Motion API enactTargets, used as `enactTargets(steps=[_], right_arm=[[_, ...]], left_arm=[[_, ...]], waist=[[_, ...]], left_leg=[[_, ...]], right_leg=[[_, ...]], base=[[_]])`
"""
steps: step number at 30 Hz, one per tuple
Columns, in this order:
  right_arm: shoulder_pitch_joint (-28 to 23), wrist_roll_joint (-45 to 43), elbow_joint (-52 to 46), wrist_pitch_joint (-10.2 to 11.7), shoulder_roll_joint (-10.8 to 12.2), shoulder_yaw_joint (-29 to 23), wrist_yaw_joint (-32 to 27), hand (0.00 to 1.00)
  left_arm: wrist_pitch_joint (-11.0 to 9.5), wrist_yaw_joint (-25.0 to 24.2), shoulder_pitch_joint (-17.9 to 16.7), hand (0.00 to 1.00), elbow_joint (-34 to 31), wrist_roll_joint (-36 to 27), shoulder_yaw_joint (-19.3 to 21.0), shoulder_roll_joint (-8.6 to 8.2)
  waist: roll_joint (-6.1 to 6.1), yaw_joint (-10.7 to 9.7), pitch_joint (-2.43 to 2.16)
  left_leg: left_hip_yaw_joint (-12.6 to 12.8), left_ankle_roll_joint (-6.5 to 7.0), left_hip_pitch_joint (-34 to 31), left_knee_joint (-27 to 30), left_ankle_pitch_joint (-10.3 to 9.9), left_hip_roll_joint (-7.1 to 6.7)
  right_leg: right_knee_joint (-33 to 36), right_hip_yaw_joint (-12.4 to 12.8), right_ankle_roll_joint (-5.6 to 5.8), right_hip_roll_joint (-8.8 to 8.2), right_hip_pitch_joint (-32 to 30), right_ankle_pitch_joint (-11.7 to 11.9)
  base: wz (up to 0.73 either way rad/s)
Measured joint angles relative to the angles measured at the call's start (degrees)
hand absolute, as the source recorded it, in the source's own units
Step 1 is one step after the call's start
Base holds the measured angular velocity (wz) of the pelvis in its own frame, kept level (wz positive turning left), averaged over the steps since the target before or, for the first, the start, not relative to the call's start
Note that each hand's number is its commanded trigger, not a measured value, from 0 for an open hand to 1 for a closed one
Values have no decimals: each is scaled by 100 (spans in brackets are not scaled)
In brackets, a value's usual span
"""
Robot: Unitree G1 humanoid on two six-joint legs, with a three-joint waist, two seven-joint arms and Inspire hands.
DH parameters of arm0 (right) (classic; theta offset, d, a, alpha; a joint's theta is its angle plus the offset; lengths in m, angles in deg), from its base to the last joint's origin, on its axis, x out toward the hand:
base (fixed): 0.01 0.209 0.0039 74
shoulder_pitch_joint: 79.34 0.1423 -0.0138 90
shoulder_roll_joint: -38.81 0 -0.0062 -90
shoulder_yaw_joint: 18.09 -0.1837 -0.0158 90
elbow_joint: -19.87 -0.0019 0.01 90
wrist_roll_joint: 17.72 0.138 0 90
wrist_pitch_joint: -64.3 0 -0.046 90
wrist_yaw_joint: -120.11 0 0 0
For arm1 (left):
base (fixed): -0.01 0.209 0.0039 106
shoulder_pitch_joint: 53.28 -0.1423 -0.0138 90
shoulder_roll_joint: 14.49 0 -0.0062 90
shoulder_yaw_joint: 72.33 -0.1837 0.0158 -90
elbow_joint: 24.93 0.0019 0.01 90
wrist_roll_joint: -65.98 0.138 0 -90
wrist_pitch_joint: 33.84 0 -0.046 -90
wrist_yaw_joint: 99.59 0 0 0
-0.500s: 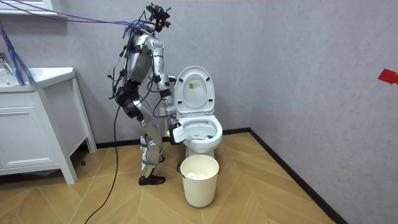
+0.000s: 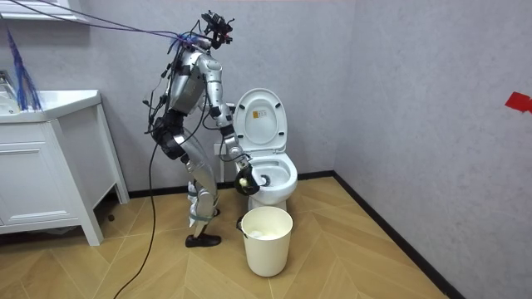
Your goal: Brush toilet
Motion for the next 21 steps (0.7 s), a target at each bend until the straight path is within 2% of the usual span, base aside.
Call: enactTargets(steps=[3,10,14,17,21], right_arm=[[72,-902,-284,-125,-169,59,-95,100],[407,-1401,-516,-512,-172,404,-178,100],[401,-1768,-1013,-771,-193,485,-270,100],[407,-1777,-1082,-807,-217,516,-276,100],[482,-1393,-1074,-812,-322,742,-273,100]], left_arm=[[0,3,106,0,41,0,-12,2],[7,4,216,0,56,-21,-36,22],[-108,194,231,0,65,-217,-67,35],[-218,340,230,0,64,-492,-135,53],[-282,346,255,0,57,-544,-246,270]], waist=[[62,91,11],[66,268,15],[58,273,20],[41,282,32],[44,361,30]], left_leg=[[-14,-7,-107,150,-68,5],[53,-30,-275,301,-108,92],[57,-55,-352,318,-122,105],[50,-78,-377,343,-137,142],[-19,-112,-427,318,-154,189]], right_leg=[[105,-69,-42,2,-58,-28],[240,22,-92,60,-250,-41],[263,40,-115,86,-341,-57],[227,21,-129,115,-345,-65],[160,-84,-163,164,-328,-55]], base=[[-8],[-7],[0],[-2],[1]])
